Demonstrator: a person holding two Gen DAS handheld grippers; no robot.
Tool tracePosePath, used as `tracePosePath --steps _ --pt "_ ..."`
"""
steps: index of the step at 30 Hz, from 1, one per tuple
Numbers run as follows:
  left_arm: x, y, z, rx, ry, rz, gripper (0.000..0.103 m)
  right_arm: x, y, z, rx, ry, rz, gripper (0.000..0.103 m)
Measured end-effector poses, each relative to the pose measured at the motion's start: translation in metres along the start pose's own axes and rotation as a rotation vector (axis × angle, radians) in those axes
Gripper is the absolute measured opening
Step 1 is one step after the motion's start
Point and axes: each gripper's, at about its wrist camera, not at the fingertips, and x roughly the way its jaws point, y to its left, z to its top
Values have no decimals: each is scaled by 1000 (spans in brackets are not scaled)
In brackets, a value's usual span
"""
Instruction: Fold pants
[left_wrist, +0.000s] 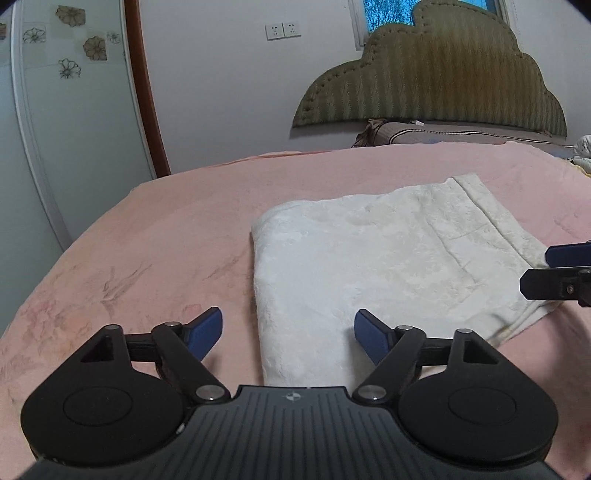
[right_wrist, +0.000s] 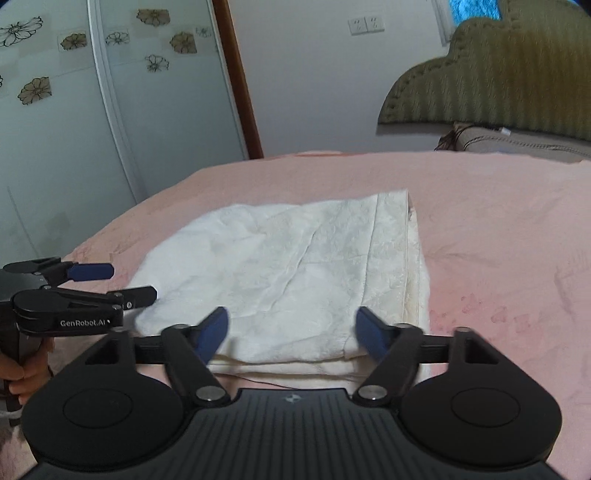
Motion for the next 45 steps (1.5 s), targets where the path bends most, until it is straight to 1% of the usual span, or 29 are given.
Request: tracePosePath --steps 1,4,8,11,18,21,24,29,39,45 --pt "-3 -3 -2 -6 5 -3 87 -4 4 -2 -2 -7 -7 88" --pt "-10 -12 -6 -31 12 4 92 -9 14 -9 0 -9 -7 88" --pt "-17 -19 -10 -51 22 19 94 -12 20 -20 8 22 -25 90" --pt "-22 -21 -13 -61 32 -3 98 -14 20 -28 23 39 -36 90" --pt "-26 -34 -26 -42 80 -27 97 -19 22 -42 44 61 -39 91" --pt "-27 -36 -33 -60 102 -33 97 -21 23 -46 40 67 -44 92" --pt "-28 -36 -38 -85 127 -44 97 -25 26 -49 32 72 -47 97" --pt "-30 -35 -44 -114 150 -55 97 -27 32 -53 14 83 -53 97" --pt "-33 -33 -52 -137 152 -39 98 -31 40 -58 4 98 -55 97" --pt "-34 -33 -54 -136 147 -36 98 -29 43 -61 6 113 -73 97"
